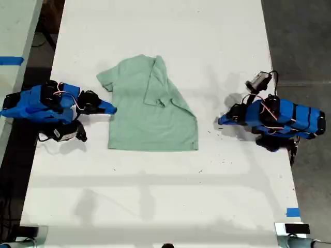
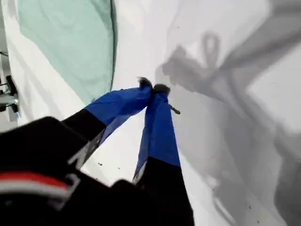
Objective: Fold t shirt
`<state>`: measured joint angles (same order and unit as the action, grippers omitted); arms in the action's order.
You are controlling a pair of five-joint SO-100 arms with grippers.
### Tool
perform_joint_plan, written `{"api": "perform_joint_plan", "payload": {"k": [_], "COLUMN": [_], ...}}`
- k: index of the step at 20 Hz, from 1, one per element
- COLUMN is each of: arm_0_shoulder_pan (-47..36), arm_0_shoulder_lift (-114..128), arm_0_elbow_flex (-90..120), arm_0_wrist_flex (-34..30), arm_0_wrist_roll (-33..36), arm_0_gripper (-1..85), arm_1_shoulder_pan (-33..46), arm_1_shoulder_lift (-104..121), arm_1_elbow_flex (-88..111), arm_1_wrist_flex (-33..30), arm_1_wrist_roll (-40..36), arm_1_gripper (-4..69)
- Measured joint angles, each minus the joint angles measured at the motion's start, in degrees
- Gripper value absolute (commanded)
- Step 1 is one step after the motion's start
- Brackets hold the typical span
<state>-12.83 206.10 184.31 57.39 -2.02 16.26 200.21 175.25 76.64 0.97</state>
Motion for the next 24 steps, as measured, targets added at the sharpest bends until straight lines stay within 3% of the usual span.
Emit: {"api": "perform_joint_plan", "payload": {"k": [4, 6, 8, 10, 12, 18, 24], "arm_0_shoulder_pan": [0.09, -1.85, -8.17, -18.19, -27.77, -46.67, -52.82], "arm_0_shoulder_lift": [0.0, 0.0, -1.58, -9.05, -20.83, -36.47, -60.03], "arm_0_elbow_flex": [-0.62, -3.34, -8.0, -15.12, -19.25, -21.36, -28.92], "arm_0_wrist_flex": [0.35, 0.35, 2.02, 5.1, 3.69, -0.26, -7.03], "arm_0_wrist_roll": [-1.76, 1.05, 7.82, 16.26, 23.03, 27.77, 30.85], "arm_0_gripper": [0.4, 5.7, 12.6, 14.7, 15.4, 14.5, 14.7], "arm_1_shoulder_pan": [-1.67, -1.93, -2.29, -2.29, -2.29, -2.29, -2.29], "arm_1_shoulder_lift": [0.0, 0.0, 0.0, 0.0, 0.0, 0.0, 0.0], "arm_1_elbow_flex": [0.0, 0.0, 0.0, 0.0, 0.0, 0.0, 0.0], "arm_1_wrist_flex": [0.0, 0.0, 0.0, 0.0, 0.0, 0.0, 0.0], "arm_1_wrist_roll": [1.85, 1.93, 1.93, 1.93, 1.93, 1.93, 1.93], "arm_1_gripper": [-0.2, -0.2, -0.2, -0.2, -0.2, -0.2, -0.2]}}
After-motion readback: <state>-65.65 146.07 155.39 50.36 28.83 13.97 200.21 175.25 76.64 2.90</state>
